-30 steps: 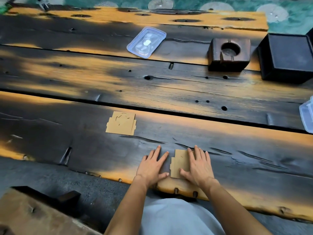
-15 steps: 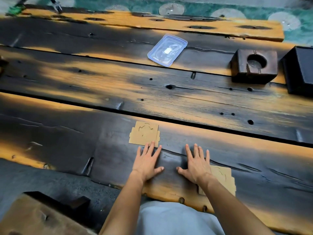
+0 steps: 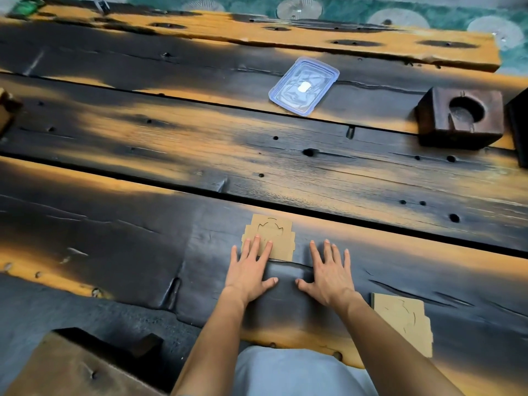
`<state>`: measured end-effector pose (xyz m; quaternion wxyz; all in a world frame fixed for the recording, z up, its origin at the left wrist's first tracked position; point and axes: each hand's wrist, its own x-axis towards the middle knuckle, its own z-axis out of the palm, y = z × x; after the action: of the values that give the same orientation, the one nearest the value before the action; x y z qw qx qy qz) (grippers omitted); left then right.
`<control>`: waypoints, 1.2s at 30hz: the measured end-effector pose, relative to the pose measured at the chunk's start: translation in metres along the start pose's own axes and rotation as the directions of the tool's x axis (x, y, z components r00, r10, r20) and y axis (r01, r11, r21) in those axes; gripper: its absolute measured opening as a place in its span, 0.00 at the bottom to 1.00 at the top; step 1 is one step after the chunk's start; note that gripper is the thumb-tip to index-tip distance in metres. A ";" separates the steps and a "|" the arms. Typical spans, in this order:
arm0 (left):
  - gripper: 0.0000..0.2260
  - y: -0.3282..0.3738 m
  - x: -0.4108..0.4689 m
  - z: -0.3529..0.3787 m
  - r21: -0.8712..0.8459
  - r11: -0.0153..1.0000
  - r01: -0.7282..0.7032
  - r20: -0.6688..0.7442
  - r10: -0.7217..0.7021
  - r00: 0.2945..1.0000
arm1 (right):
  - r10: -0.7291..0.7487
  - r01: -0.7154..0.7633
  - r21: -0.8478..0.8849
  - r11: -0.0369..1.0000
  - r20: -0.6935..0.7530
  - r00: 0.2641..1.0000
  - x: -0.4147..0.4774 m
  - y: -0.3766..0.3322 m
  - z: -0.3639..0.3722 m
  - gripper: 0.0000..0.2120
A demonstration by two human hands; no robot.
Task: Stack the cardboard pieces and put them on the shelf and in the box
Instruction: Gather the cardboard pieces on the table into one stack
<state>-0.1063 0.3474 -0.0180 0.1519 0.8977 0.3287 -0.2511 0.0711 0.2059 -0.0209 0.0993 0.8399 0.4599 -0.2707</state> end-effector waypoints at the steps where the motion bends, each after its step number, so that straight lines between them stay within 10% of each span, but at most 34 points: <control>1: 0.44 -0.003 0.002 -0.001 -0.003 1.000 0.000 0.005 0.000 1.000 | -0.002 0.002 0.000 1.000 0.001 1.000 0.003 -0.004 -0.001 0.51; 36: 0.49 -0.068 0.070 -0.015 -0.059 0.996 -0.061 0.109 0.067 0.992 | -0.098 0.096 0.037 0.995 0.059 0.993 0.083 -0.067 -0.026 0.53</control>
<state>-0.1004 0.4405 -0.0512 0.2029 0.8878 0.2978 -0.2862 0.0611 0.3138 -0.0391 0.0857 0.8095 0.4922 -0.3084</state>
